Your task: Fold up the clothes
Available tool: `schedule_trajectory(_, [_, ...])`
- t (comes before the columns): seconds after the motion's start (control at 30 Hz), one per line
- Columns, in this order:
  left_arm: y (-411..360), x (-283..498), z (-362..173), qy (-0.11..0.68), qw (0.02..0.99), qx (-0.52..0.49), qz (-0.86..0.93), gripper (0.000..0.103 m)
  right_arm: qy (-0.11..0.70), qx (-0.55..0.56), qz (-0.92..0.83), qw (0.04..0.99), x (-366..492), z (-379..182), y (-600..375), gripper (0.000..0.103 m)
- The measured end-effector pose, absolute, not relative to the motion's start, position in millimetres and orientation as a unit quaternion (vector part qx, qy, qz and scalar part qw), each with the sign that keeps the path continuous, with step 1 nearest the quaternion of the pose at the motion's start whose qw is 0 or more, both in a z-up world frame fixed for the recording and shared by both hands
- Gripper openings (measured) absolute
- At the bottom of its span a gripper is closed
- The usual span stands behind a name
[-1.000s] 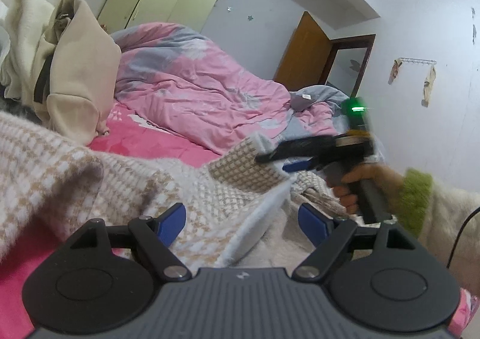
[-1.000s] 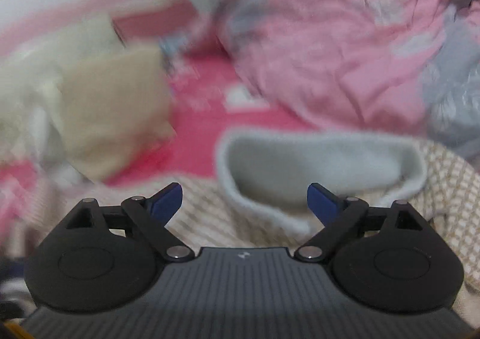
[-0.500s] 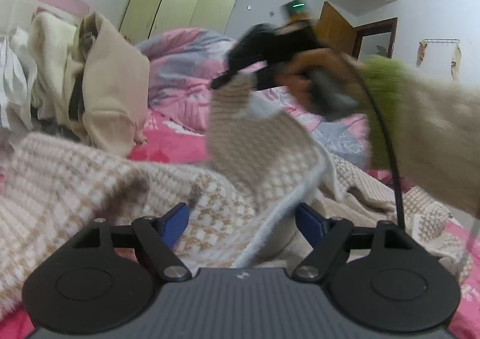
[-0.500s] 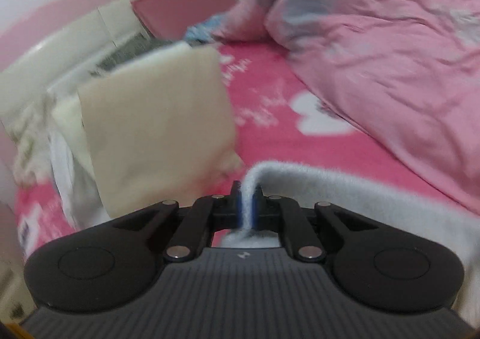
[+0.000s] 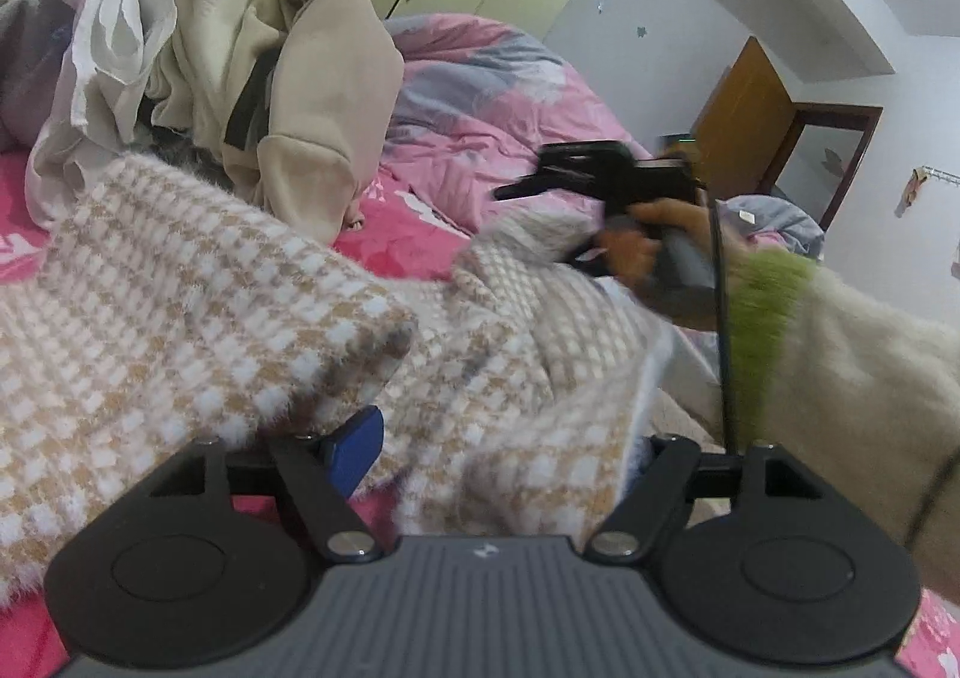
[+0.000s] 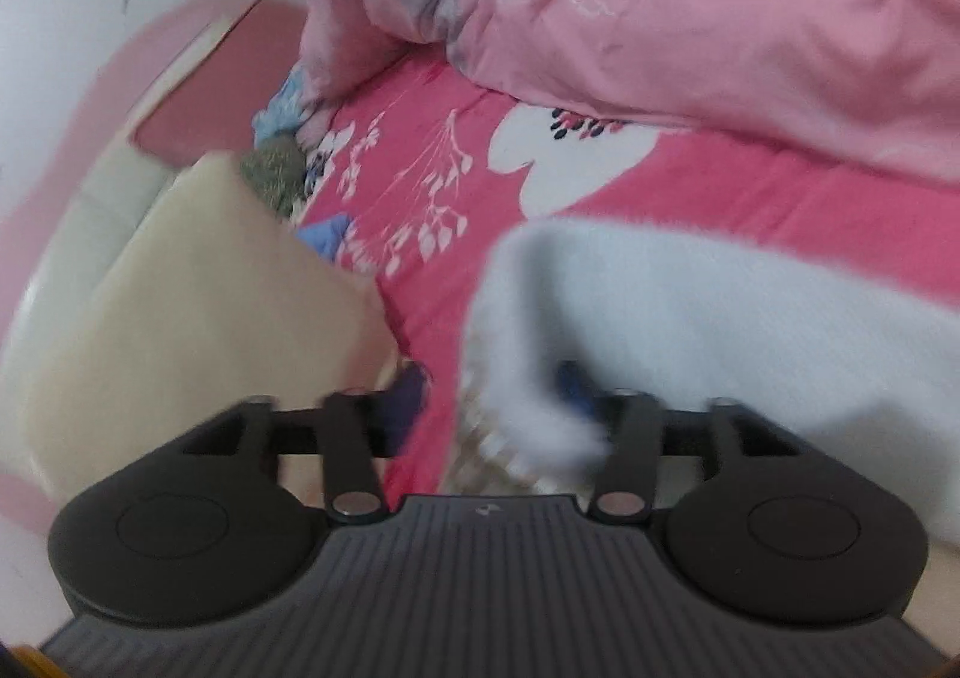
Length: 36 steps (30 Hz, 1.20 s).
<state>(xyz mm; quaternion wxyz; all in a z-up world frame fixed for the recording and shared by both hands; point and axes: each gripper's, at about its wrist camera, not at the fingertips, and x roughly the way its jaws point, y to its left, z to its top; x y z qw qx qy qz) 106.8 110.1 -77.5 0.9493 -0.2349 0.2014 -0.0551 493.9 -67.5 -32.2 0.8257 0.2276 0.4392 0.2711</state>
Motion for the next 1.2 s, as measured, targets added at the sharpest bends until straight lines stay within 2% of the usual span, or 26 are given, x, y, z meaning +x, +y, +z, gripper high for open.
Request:
schedule_trajectory(0.17, [107,100,-75,0.182,0.955,-0.231,-0.044,0.076,0.386,0.227,0.278,0.850,420,34,-140,0.062])
schedule_trajectory(0.3, [107,99,-74,0.166,0.958,-0.232,-0.033,0.075,0.336,0.275,0.280,0.856,323,77,-225,0.062])
schedule_trajectory(0.5, [104,79,-65,0.127,0.965,-0.229,-0.007,0.075,0.245,0.340,0.251,0.873,131,113,-344,0.062])
schedule_trajectory(0.63, [90,56,-44,0.108,0.977,-0.181,0.009,0.077,0.208,0.358,0.189,0.890,23,117,-398,0.062])
schedule_trajectory(0.83, [54,7,3,0.077,0.992,-0.092,-0.029,0.083,0.215,0.365,0.128,0.897,-56,64,-431,0.061])
schedule_trajectory(1.03, [-6,-25,13,0.117,0.985,-0.015,-0.126,0.084,0.300,0.364,0.092,0.877,-33,-37,-413,0.057])
schedule_trajectory(1.13, [-38,-28,-1,0.145,0.977,0.019,-0.153,0.083,0.311,0.325,0.095,0.888,-14,-63,-382,0.054])
schedule_trajectory(1.2, [-56,-25,-12,0.161,0.972,0.038,-0.168,0.076,0.301,0.284,0.108,0.904,-4,-70,-357,0.050])
